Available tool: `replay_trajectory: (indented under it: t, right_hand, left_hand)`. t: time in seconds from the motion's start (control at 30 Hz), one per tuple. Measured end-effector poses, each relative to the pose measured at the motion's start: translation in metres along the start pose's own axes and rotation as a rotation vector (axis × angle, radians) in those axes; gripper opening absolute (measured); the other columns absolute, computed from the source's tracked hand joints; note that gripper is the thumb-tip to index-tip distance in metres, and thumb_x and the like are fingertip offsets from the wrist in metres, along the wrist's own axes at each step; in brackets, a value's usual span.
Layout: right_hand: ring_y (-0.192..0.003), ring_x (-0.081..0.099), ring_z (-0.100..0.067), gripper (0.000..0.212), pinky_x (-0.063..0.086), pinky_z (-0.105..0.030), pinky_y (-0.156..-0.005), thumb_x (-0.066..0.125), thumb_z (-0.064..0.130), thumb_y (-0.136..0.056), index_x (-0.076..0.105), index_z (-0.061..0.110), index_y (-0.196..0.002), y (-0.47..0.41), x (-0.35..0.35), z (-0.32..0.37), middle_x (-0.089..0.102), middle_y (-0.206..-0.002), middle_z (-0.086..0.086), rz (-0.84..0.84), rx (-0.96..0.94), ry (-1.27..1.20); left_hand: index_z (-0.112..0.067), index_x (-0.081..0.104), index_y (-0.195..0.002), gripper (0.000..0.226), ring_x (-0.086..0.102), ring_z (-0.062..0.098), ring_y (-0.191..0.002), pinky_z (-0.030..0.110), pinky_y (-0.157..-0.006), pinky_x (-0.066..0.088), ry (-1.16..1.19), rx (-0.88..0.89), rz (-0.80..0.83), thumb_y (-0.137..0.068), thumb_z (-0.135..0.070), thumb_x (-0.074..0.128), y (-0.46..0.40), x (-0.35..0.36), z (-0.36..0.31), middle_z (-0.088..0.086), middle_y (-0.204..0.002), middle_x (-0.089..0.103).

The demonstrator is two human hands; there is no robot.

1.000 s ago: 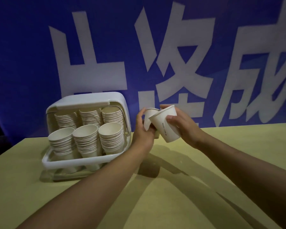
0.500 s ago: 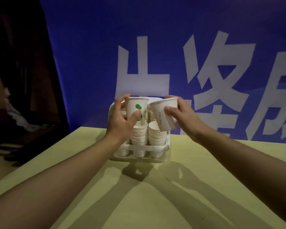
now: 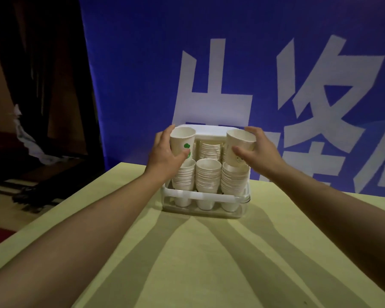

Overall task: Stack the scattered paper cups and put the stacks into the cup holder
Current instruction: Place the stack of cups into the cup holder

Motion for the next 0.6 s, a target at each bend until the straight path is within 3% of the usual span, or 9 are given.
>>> replay_trajectory:
  t: [0.1,0.2,0.33,0.4,0.5,0.6]
  right_hand:
    - [-0.118,0.056,-0.025,0.072,0.055,-0.037,-0.089,0.075,0.032,-0.088,0.037,0.020,-0.148,0.004,0.001,-0.014,0.051,-0.142,-0.007,0.033,0.040,0.039]
    - [-0.121,0.054,-0.025,0.071,0.053,-0.036,-0.089,0.074,0.033,-0.089,0.036,0.021,-0.148,0.010,0.012,-0.023,0.050,-0.144,-0.007,0.096,0.071,0.082]
    - [-0.121,0.047,-0.019,0.078,0.046,-0.032,-0.090,0.074,0.042,-0.087,0.033,0.023,-0.151,0.020,0.031,-0.029,0.042,-0.150,-0.006,0.201,0.058,0.174]
    - [-0.127,0.046,-0.022,0.084,0.047,-0.036,-0.096,0.073,0.047,-0.086,0.029,0.023,-0.154,0.023,0.036,-0.032,0.039,-0.153,-0.006,0.241,0.063,0.229]
    - [-0.136,0.043,-0.030,0.089,0.045,-0.044,-0.105,0.074,0.048,-0.085,0.025,0.024,-0.155,0.027,0.042,-0.041,0.035,-0.156,-0.008,0.301,0.117,0.289]
    - [-0.141,0.036,-0.032,0.093,0.041,-0.050,-0.111,0.074,0.051,-0.084,0.021,0.026,-0.156,0.029,0.042,-0.044,0.030,-0.159,-0.007,0.293,0.138,0.321]
  left_hand:
    - [-0.030,0.039,-0.150,0.071,0.055,0.021,-0.118,0.040,-0.099,0.051,-0.039,-0.024,0.038,-0.089,-0.034,0.075,0.001,0.007,0.015,-0.004,-0.142,0.040]
    - [-0.026,0.050,-0.143,0.057,0.057,0.018,-0.109,0.030,-0.090,0.046,-0.092,-0.016,0.073,-0.091,-0.033,0.072,0.006,0.011,0.024,-0.008,-0.129,0.039]
    - [-0.026,0.062,-0.129,0.038,0.049,0.022,-0.124,0.037,-0.100,0.045,-0.157,0.015,0.071,-0.094,-0.038,0.066,0.010,0.010,0.025,-0.002,-0.142,0.039]
    - [-0.025,0.066,-0.123,0.029,0.044,0.023,-0.130,0.042,-0.105,0.045,-0.138,0.056,0.080,-0.097,-0.037,0.064,0.009,0.010,0.019,-0.001,-0.147,0.039]
    - [-0.020,0.067,-0.122,0.029,0.047,0.023,-0.128,0.042,-0.102,0.047,-0.119,0.089,0.091,-0.100,-0.037,0.060,0.007,0.007,0.009,-0.001,-0.147,0.041]
    - [-0.027,0.060,-0.129,0.032,0.049,0.022,-0.126,0.040,-0.097,0.048,-0.177,0.099,0.120,-0.100,-0.042,0.058,0.005,0.003,0.004,-0.004,-0.148,0.042]
Point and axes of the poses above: each hand's wrist, its own y-axis away from the middle knuckle, its own x-axis out of the palm, z = x × y, the point moved 9 cm from there along -y, towards the middle knuckle
